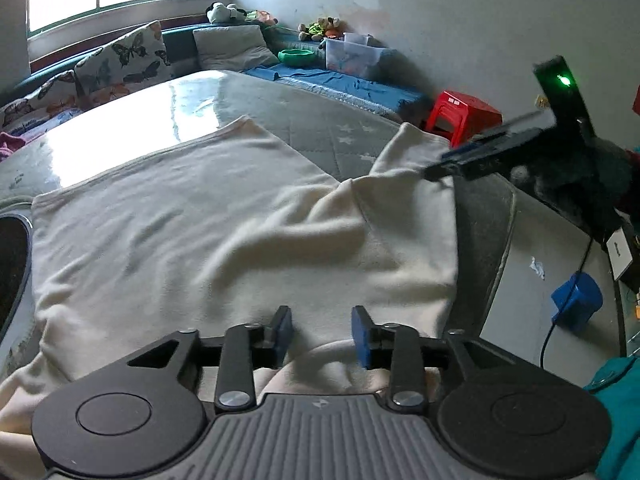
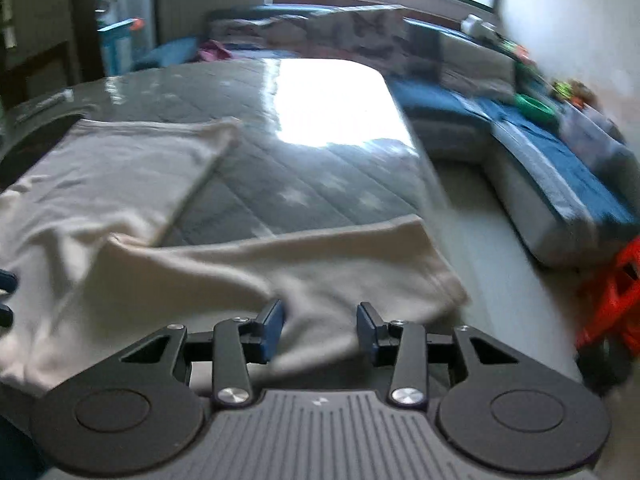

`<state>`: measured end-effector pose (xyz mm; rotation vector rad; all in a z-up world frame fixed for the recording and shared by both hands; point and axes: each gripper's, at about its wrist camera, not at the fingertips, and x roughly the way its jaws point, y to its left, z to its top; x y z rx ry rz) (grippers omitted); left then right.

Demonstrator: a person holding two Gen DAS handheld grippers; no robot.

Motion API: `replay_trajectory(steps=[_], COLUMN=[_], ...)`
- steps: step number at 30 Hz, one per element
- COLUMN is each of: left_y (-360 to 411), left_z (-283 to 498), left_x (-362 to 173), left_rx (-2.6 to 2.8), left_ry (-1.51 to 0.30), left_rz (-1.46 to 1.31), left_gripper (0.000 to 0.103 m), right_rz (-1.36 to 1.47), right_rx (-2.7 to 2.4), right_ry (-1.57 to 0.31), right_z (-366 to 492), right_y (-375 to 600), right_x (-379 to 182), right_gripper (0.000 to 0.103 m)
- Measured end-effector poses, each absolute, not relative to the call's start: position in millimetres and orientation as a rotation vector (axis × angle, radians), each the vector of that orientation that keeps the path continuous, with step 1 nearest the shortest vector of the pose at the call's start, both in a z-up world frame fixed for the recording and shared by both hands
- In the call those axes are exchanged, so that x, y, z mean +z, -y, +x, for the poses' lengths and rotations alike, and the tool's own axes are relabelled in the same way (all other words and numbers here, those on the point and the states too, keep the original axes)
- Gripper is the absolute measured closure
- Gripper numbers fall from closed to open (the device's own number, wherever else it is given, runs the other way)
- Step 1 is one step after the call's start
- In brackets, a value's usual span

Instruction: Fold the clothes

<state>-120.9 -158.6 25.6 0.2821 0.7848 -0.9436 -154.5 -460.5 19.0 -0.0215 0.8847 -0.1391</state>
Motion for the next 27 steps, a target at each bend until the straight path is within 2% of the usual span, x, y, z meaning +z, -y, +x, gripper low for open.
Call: replay_trajectory(steps=[4, 9, 19, 27], left_y=[166, 184, 228, 226], left_z=[-121, -126, -130, -128], left_x=[25, 34, 23, 20], left_rx=[-0.956, -1.001, -1.126, -1.137], left_ry=[-0.775, -0.749, -0.766, -0.769], left_rz=[0.299, 0.295, 0.292, 0.255], left_gripper=[0.055, 0.056, 0.054, 0.052], right_rz=[-0.037, -0.018, -0.075, -0.170], right_rx=[-0.208, -0.100, 0.193, 0.239], right_ry=[-0.911, -0.855, -0.822, -0.860], right_z=[-164, -157, -59, 5], right_y=[466, 452, 402, 380], right_x=[22, 41, 57, 29], right_gripper=[0.062, 0.063, 0.063, 0.062])
